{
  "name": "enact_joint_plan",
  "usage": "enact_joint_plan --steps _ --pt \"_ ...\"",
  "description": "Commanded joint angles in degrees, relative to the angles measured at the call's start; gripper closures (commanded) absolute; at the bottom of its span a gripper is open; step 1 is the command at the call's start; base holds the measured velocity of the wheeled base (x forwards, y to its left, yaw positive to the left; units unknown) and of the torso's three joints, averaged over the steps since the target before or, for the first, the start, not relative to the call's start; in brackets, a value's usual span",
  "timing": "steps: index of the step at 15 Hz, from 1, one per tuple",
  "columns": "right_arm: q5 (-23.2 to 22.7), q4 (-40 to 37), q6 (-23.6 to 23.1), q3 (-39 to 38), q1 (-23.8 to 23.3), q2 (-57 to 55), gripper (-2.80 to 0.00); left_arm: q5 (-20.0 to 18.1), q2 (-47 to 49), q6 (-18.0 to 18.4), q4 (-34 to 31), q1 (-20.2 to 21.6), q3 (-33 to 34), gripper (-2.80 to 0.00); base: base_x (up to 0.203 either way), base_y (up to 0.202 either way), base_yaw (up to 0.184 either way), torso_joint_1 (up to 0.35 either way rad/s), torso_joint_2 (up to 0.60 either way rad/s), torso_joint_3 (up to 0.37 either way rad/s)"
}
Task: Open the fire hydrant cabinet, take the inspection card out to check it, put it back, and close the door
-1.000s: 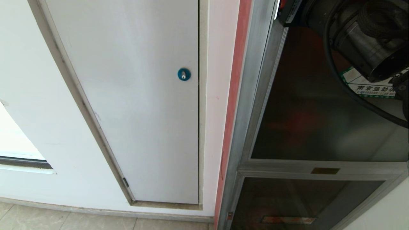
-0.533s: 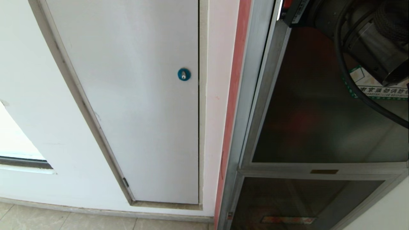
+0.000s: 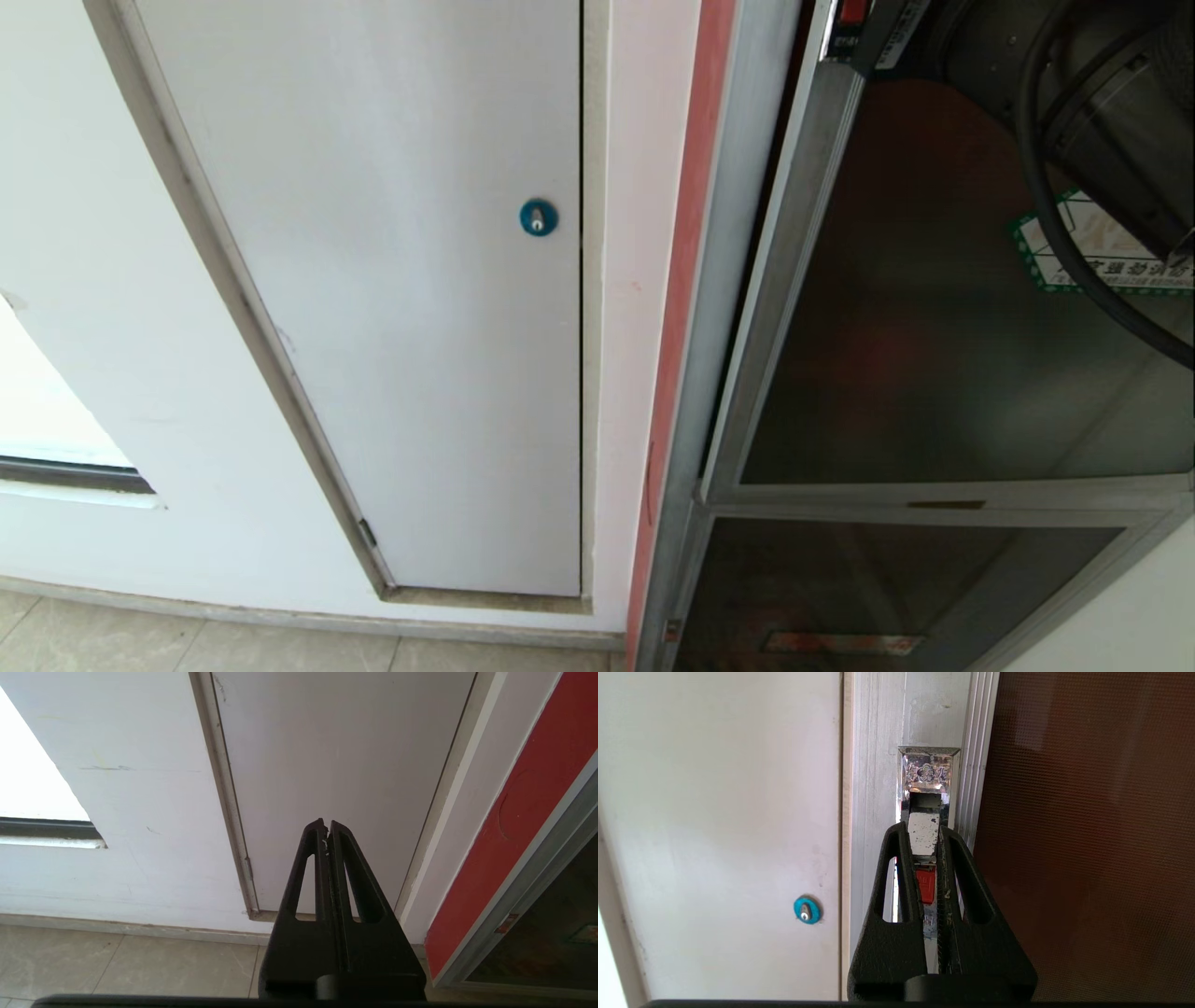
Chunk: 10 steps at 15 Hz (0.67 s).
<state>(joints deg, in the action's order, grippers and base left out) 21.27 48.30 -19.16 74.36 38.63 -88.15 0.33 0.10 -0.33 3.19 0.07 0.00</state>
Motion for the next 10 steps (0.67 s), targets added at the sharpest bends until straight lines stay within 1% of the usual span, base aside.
enact_joint_plan --steps 1,10 --pt "0.2 0.4 -0.1 -0.4 0.1 1.4 0.0 0.0 0.1 0.0 0.1 0.0 1.1 0.0 0.0 0.0 0.0 0.0 0.0 0.0" --pt "0.3 0.2 -0.2 -1.5 0.3 2.1 0.0 0.0 0.1 0.0 0.1 0.0 1.1 0.0 0.0 0.0 0.0 0.0 0.0 0.0"
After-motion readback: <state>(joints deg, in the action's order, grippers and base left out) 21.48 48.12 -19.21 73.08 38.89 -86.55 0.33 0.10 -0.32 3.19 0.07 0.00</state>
